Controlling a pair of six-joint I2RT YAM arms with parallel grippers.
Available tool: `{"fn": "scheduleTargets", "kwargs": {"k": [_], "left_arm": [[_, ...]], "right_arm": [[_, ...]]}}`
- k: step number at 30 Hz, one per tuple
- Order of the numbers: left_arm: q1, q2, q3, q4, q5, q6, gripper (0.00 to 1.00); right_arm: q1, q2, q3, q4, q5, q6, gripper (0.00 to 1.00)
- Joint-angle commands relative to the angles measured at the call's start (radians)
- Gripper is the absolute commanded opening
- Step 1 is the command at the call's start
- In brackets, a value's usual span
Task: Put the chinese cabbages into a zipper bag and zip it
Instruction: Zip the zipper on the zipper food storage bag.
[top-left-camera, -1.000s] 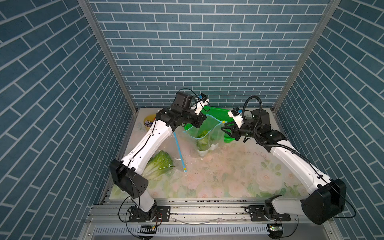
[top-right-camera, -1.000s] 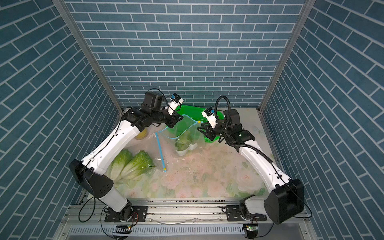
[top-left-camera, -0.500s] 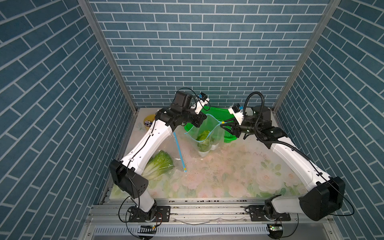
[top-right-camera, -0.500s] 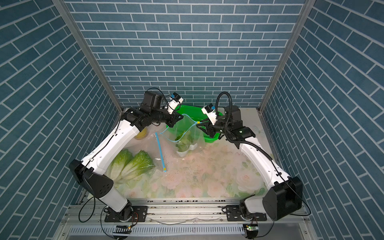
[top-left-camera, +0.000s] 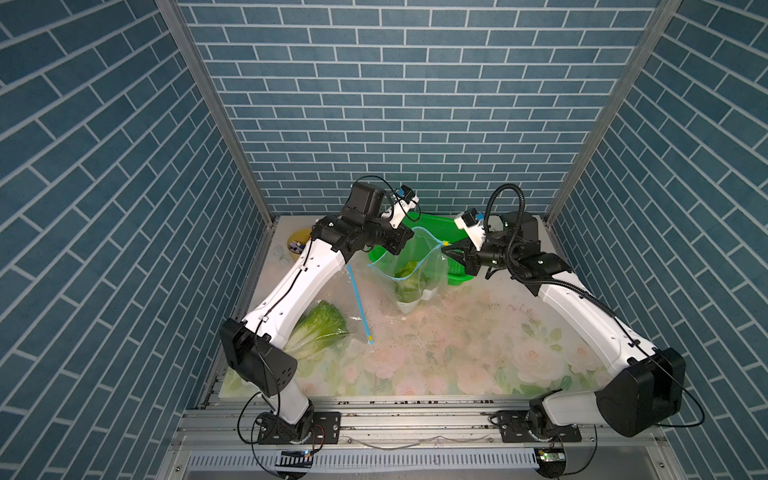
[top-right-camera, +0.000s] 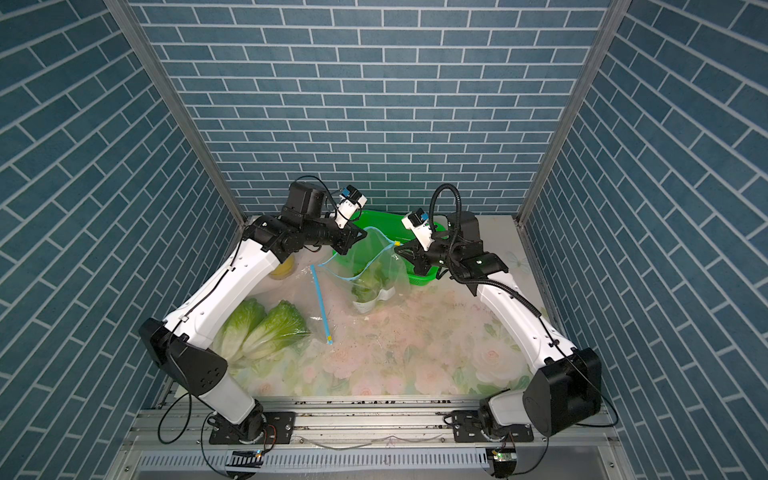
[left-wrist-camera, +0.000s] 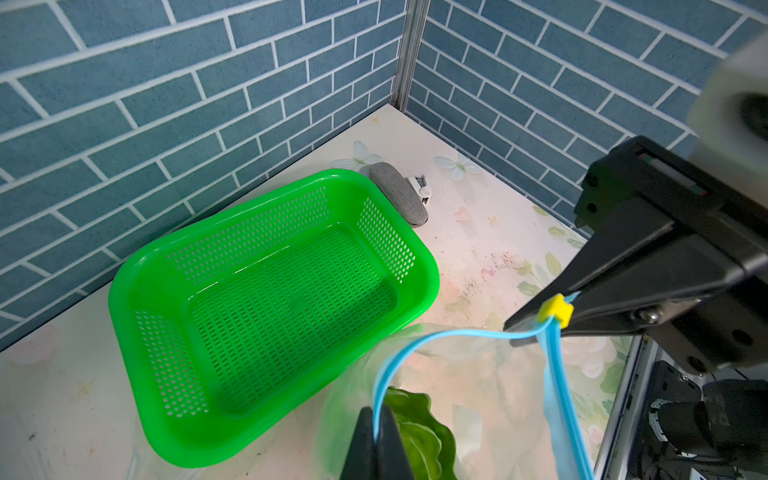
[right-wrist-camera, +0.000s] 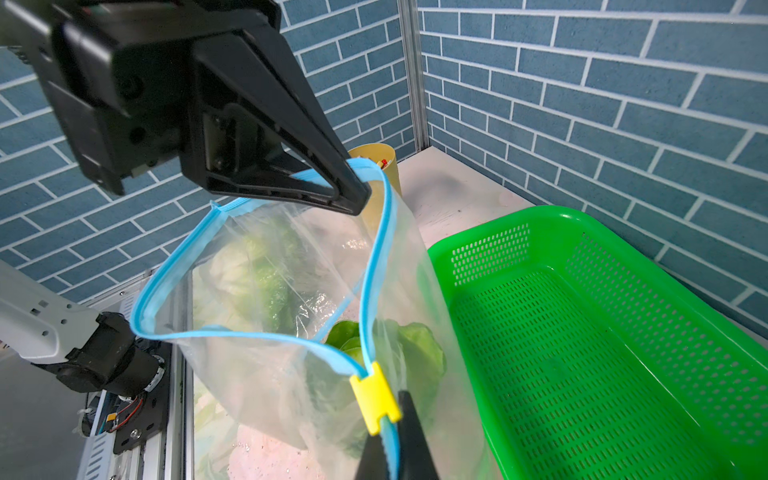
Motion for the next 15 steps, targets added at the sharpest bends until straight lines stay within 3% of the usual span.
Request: {"fn": "scheduleTargets", "kwargs": {"k": [1,7,15], "left_arm": [[0.009,0.006,0.02,0.002,0.008,0.003,0.0],[0.009,-0.005,0.016,0.003,0.001,0.003,0.01],[0.008,-0.058,0.006,0.028,0.024,0.031,0.25]], "right_arm": [[0.001,-0.039,-0.002,0.009,-0.019,-0.024,0.0],[0.001,-0.048,0.036,-0.044,-0.02,-0.008,0.0],[0.003,-0.065,0.063,-0.087,-0.031,-0.003,0.0]]}}
